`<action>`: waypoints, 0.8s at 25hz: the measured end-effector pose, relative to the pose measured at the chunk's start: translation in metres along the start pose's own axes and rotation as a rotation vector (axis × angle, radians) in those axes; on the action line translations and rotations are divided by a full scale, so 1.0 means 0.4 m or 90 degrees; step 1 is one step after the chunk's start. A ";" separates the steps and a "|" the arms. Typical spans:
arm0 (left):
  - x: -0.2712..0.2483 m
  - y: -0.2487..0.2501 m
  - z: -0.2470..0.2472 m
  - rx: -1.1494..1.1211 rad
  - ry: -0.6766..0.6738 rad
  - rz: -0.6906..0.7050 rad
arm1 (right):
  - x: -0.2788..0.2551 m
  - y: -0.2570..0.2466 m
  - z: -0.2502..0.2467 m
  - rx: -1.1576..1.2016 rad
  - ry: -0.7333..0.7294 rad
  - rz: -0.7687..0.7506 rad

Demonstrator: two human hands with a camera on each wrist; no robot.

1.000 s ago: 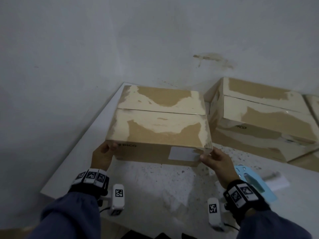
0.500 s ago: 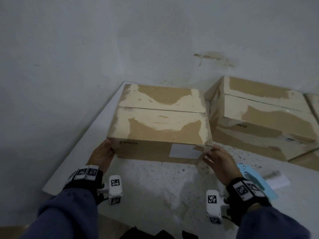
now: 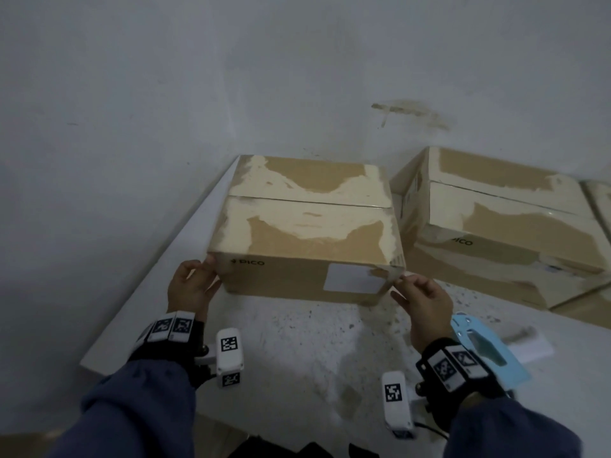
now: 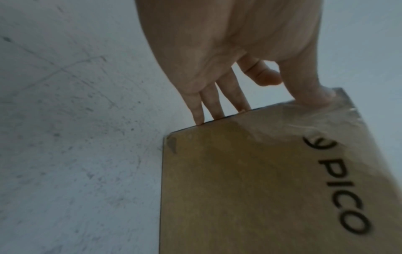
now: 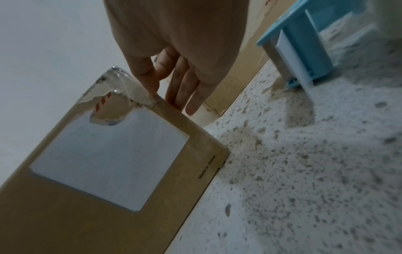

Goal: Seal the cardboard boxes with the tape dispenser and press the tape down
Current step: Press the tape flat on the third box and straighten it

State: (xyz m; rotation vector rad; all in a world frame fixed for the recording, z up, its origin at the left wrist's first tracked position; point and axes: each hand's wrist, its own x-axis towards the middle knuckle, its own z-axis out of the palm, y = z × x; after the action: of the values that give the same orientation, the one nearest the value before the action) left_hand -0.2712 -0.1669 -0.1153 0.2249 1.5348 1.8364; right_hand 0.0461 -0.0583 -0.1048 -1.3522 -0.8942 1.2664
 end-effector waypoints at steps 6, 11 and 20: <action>0.006 0.004 0.038 0.084 0.110 0.083 | -0.004 0.005 0.030 -0.065 0.042 -0.028; -0.011 0.022 0.087 0.090 0.190 0.106 | -0.032 -0.007 0.048 -0.159 0.076 -0.099; -0.042 0.049 0.146 0.307 0.186 0.126 | -0.037 -0.047 0.073 -0.262 0.063 -0.137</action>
State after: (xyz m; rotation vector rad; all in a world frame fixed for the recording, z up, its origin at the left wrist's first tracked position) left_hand -0.2347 -0.1318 -0.0763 0.3536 2.2229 1.6710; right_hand 0.0175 -0.0635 -0.0809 -1.5707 -1.2399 0.8705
